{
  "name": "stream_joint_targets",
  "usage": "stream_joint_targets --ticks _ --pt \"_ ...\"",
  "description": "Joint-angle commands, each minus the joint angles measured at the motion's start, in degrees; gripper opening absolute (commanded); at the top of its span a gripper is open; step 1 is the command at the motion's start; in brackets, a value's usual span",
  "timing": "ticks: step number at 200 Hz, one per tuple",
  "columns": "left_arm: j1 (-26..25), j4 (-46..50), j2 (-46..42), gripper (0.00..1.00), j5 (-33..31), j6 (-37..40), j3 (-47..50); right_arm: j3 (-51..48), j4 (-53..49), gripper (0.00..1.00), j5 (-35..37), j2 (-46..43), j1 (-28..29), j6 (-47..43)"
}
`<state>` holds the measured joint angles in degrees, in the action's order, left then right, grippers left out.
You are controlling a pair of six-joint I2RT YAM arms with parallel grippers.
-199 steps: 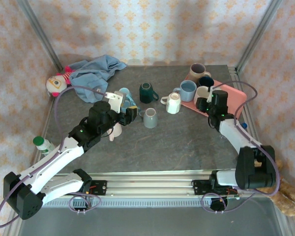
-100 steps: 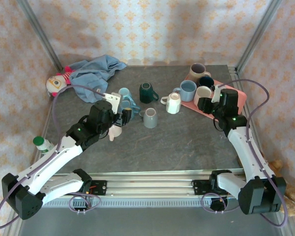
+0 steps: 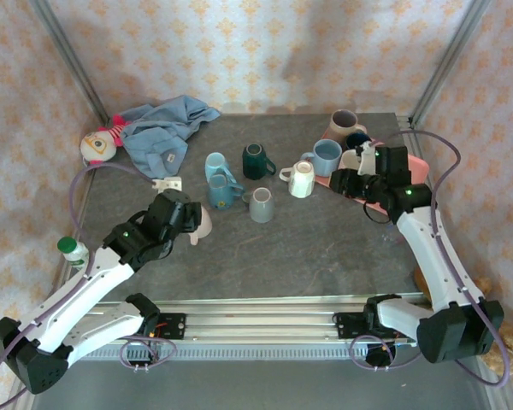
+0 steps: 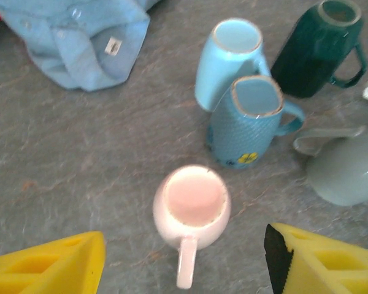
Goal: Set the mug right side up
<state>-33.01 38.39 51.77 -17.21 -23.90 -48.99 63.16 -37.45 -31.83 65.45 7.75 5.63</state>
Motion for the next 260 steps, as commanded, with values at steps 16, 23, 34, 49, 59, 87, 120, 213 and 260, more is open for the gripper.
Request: stream_joint_targets --ticks 16,23,34,49,59,87,120,213,260 --pt "-0.3 4.09 0.31 0.67 0.15 -3.01 3.04 2.66 -7.33 0.45 -4.85 2.05 0.51 2.19" --pt "-0.3 4.54 0.88 0.66 -0.21 -3.33 3.11 2.82 -7.62 0.45 -5.12 2.07 0.51 2.19" --pt "-0.3 5.1 2.02 0.65 -0.56 -3.57 3.18 3.02 -7.52 0.45 -5.81 3.6 0.49 2.36" --pt "-0.31 4.97 3.43 0.64 -0.19 -3.57 3.31 3.39 -7.28 0.45 -7.05 4.2 0.53 2.93" --pt "-0.3 4.31 4.46 0.63 0.58 -3.21 3.42 4.01 -7.35 0.45 -8.01 4.63 0.52 3.45" --pt "-0.3 4.29 8.61 0.6 1.59 -3.66 2.32 6.39 -8.71 0.45 -11.72 6.32 0.6 4.52" --pt "0.08 7.31 14.95 0.53 1.96 -5.03 0.16 8.61 -11.08 0.46 -16.3 8.68 0.6 5.9" --pt "2.86 1.53 20.41 0.47 6.58 -3.3 2.22 10.73 -10.4 0.45 -18.26 10.35 0.55 8.59" --pt "4.15 -1.28 22.23 0.43 7.11 -2.23 2.61 11.92 -10.11 0.44 -19.72 11.87 0.69 8.74"
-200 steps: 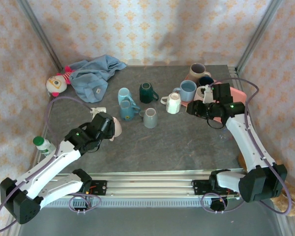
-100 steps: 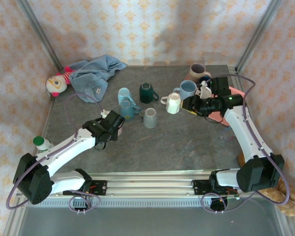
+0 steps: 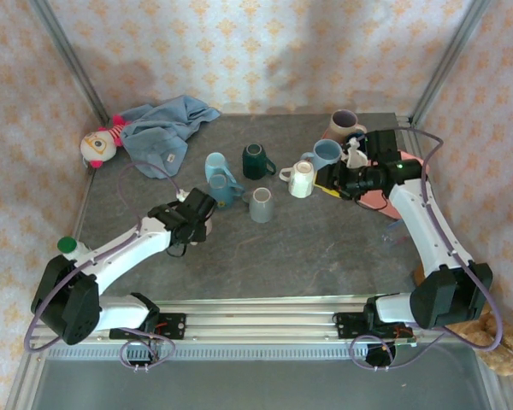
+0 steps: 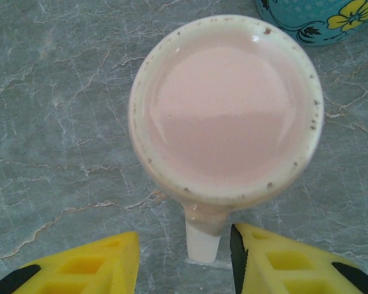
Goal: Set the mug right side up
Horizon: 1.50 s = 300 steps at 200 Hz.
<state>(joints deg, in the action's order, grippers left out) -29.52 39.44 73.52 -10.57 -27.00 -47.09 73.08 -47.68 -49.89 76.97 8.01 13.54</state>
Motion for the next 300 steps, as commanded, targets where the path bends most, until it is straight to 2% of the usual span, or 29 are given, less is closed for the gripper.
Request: stream_joint_targets --ticks 1,38,159,226,249,300 --pt "0.67 -2.3 0.48 0.43 0.46 0.89 0.7 1.99 0.21 0.44 -1.68 0.32 0.43 0.85" --pt "1.4 -3.29 1.93 0.38 1.08 1.15 1.21 2.16 1.78 0.43 -2.23 0.81 0.51 1.3" --pt "2.13 -6.55 4.0 0.29 3.35 3.31 3.23 3.8 1.36 0.43 -2.01 2.56 1.56 2.45" --pt "2.28 -7.92 2.96 0.18 3.8 3.8 4.53 5.06 0.93 0.43 -1.55 2.48 2.17 2.97" --pt "2.53 -8.2 2.24 0.11 4.3 3.98 5.16 5.24 0.39 0.43 -1.42 2.71 2.18 2.82" --pt "2.58 -7.93 -2.8 0.0 6.08 4.27 4.99 4.54 0.95 0.43 -0.65 1.7 2.35 3.08"
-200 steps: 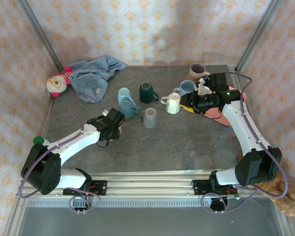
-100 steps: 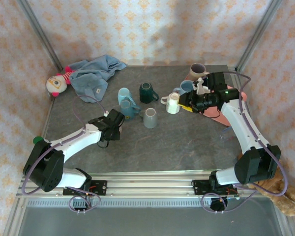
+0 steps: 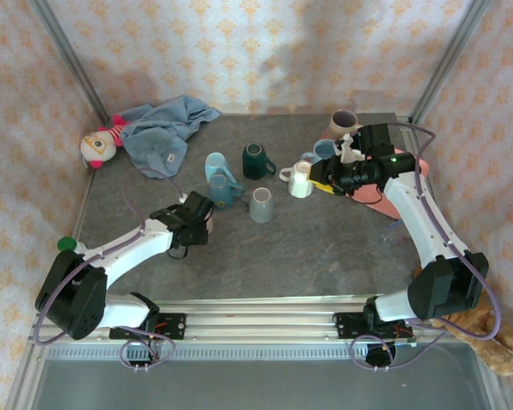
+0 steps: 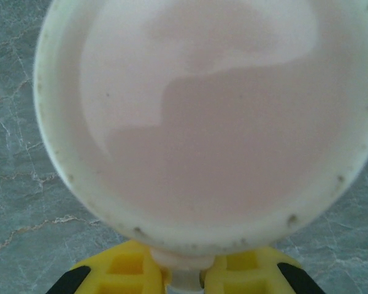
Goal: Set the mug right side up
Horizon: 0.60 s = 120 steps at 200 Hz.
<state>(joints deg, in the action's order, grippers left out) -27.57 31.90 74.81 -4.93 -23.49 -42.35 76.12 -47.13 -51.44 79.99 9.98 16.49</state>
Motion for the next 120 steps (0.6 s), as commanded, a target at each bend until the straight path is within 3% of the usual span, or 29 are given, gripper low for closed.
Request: stream_joint_targets --ticks 1,120 --pt "0.66 -0.41 -4.29 0.0 0.44 0.78 0.25 1.5 0.43 0.43 0.9 -1.27 0.35 0.17" --pt "0.72 1.13 -18.39 0.0 7.78 1.06 -8.42 1.35 3.26 0.42 -0.68 -0.61 1.75 2.41"
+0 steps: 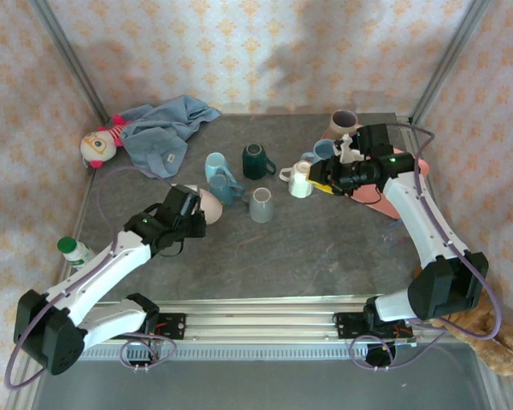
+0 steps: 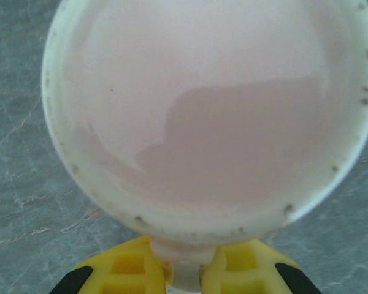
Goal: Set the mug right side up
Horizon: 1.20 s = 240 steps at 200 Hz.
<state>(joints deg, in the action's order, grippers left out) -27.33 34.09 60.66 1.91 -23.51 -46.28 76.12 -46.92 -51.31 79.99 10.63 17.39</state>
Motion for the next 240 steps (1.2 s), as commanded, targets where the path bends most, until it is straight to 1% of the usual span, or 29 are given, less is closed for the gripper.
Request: stream_joint_targets --ticks 1,24,51,80,120,140,157,180,210,240 --pt "0.46 -0.92 -4.37 0.0 0.96 1.18 -4.55 1.33 3.09 0.42 -0.85 -0.61 1.12 1.6" --pt "0.46 -1.19 -7.58 0.0 2.71 2.92 -5.75 1.74 4.54 0.41 -1.42 -0.49 1.66 2.2" --pt "0.5 -5.5 -11.26 0.0 5.14 5.28 -5.57 2.19 6.05 0.41 -1.56 -0.53 2.23 2.91" --pt "0.45 -10.23 -12.32 0.0 9.96 8.62 -6.45 4.05 6.78 0.41 -2.79 -0.29 2.37 2.07" --pt "0.44 -16.26 -10.69 0.0 14.95 9.36 -9.76 4.46 10.7 0.41 -6.6 -0.48 2.44 3.07" --pt "0.46 -17.83 -9.49 0.0 16.25 9.27 -12.55 3.48 14.51 0.43 -9.06 -1.16 2.67 5.27" --pt "0.46 -20.09 -8.83 0.0 17.13 9.05 -13.86 3.45 16.26 0.44 -10.68 -1.33 3.07 5.43" --pt "0.44 -23.94 -7.91 0.0 17.51 8.14 -14.63 4.07 16.62 0.45 -11.25 -1.5 3.43 5.2" --pt "0.56 -25.63 -5.07 0.0 19.61 8.19 -17.44 5.47 16.68 0.46 -12.52 -1.54 3.52 5.26" --pt "0.55 -31.78 -3.49 0.0 20.1 7.96 -16.66 6.11 15.85 0.44 -12.72 -1.5 3.68 2.79"
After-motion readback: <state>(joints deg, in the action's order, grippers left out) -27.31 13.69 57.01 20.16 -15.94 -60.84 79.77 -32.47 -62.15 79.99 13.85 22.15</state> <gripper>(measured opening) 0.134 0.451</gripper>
